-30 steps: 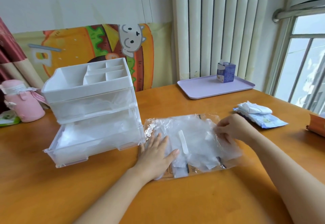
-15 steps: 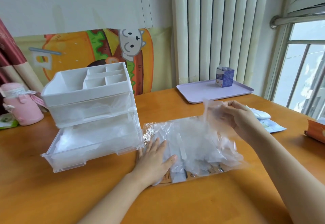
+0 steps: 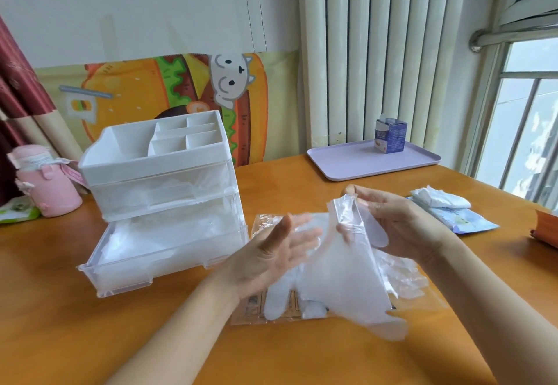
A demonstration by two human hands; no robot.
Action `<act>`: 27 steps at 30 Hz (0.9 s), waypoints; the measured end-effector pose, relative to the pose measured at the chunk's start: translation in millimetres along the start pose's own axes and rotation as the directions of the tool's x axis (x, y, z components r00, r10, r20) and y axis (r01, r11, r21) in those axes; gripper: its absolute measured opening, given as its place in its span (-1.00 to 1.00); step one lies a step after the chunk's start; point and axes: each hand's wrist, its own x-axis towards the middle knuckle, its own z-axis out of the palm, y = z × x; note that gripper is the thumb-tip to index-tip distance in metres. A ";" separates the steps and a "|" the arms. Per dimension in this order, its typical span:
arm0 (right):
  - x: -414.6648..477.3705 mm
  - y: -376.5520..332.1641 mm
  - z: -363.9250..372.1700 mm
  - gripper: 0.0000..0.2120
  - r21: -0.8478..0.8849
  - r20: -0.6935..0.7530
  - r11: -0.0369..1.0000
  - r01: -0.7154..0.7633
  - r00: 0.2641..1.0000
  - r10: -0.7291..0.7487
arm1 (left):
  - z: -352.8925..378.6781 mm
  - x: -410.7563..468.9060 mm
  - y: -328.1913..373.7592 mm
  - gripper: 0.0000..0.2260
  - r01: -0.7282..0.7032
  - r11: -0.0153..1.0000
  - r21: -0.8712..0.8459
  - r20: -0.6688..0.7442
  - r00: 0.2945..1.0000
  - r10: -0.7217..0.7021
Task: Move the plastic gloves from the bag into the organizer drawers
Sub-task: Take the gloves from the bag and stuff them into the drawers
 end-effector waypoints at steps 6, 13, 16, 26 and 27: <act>2.8 3.4 2.3 -0.93 0.000 -0.100 1.000 0.025 0.995 -0.025 | 13.5 -8.6 0.8 -0.29 0.106 0.966 -0.237 0.184 0.981 -0.063; 17.3 10.8 21.4 -0.69 -0.255 -0.717 0.946 -0.200 0.695 -0.046 | 11.9 -34.2 62.1 -0.74 -0.169 0.878 0.447 -0.360 0.865 0.349; 21.5 14.9 22.4 -0.39 -0.505 -0.692 0.765 -0.400 0.718 -0.081 | -1.5 -55.9 86.7 -0.82 -0.139 0.753 0.643 -0.360 0.814 0.457; 111.4 6.0 53.2 -0.76 -0.694 -0.544 0.660 -0.288 0.811 -0.217 | -100.4 -108.6 111.1 -0.80 0.185 0.713 0.677 -0.643 0.620 0.450; 123.8 7.2 57.4 -0.74 -0.747 -0.548 0.581 -0.323 0.794 -0.263 | -107.7 -113.6 110.3 -0.78 0.255 0.676 0.691 -0.664 0.593 0.455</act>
